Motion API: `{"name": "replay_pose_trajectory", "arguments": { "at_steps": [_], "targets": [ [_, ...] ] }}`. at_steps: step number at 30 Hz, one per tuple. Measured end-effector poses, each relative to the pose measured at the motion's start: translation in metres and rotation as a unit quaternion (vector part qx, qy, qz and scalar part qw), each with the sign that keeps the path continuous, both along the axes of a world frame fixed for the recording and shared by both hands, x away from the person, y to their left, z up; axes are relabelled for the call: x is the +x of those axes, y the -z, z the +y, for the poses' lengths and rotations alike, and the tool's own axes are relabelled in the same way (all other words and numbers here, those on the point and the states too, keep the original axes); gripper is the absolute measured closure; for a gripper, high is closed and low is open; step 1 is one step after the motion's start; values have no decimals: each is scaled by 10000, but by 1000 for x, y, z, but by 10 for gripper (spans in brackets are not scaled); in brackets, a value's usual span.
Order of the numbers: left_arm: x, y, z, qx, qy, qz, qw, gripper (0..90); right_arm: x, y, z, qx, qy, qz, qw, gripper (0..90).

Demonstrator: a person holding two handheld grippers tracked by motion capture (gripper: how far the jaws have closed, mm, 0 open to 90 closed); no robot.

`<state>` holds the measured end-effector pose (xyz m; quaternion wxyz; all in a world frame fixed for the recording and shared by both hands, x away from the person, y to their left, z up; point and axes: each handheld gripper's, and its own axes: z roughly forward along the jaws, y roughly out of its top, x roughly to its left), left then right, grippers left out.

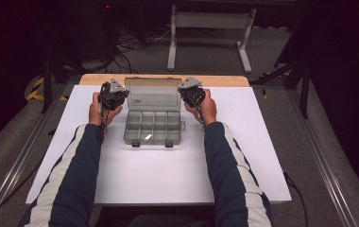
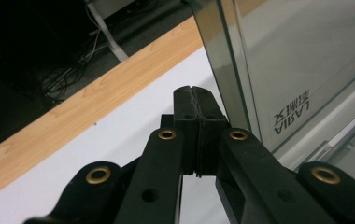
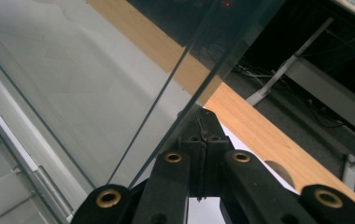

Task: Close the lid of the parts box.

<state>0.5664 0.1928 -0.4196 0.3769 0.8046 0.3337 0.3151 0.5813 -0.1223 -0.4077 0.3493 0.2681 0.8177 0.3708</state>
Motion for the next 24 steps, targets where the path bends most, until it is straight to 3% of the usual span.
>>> {"name": "replay_pose_trajectory", "arguments": {
  "at_steps": [12, 24],
  "targets": [
    [-9, -19, 1, 20, 7, -294, 9996, 893, -11, -16, 0, 96, 9, -281, 9996, 900],
    [-16, -27, 0, 10, 34, -387, 9992, 884, -17, -21, 0, 182, 77, -398, 9990, 900]
  ]
}}
